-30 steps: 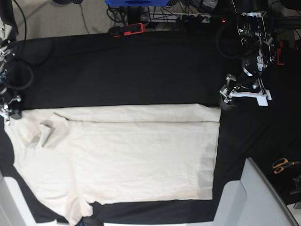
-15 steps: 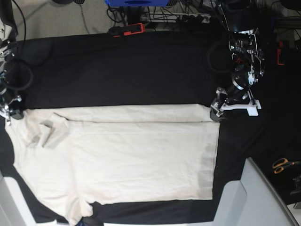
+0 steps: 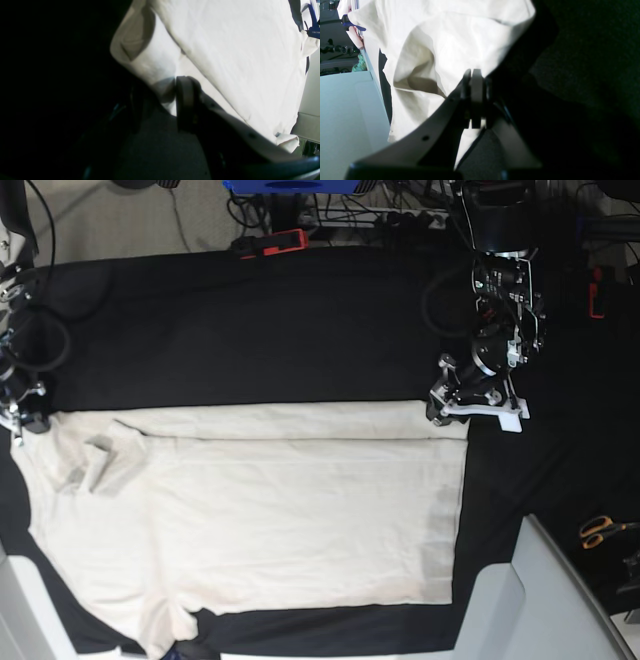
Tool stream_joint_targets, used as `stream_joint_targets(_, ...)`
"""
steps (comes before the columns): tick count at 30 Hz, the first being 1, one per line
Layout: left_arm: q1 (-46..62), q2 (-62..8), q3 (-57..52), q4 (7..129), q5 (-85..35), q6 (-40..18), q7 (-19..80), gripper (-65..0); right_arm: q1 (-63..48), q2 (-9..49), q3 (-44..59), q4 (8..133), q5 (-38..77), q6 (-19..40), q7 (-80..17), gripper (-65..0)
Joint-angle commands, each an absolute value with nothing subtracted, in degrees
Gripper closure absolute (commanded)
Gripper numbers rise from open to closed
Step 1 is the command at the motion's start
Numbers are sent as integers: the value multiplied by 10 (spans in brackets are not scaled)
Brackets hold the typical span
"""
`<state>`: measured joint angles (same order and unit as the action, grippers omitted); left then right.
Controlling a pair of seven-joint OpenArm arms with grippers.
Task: Fold the T-shirt properly
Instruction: 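Lower both grippers and grasp the folded edge again, then drag the folded shirt toward the robot with both grippers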
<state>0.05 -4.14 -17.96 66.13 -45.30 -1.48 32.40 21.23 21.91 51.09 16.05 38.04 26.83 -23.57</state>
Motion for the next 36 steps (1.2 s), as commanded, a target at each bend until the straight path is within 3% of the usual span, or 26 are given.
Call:
stream_joint_targets(1, -7, -44, -180, 669, -459, -18, 319, -199, 225, 233, 509, 169, 386, 278, -232, -6)
stream_joint_targets(14, -25, -47, -192, 634, -459, -18, 318, -206, 225, 236, 509, 169, 386, 278, -232, -5)
stream_joint_targets(20, -10, -46, -240, 631, -459, -18, 319, -344, 225, 241, 509, 169, 386, 278, -232, -5)
stream_joint_targets(30, -28, -46, -236, 628, -459, -18, 319, -344, 225, 240, 509, 170, 386, 278, -232, -5)
stream_joint_targets(36, -60, -44, -235, 565, -459, -18, 319, -344, 225, 240, 509, 170, 386, 278, -232, -5)
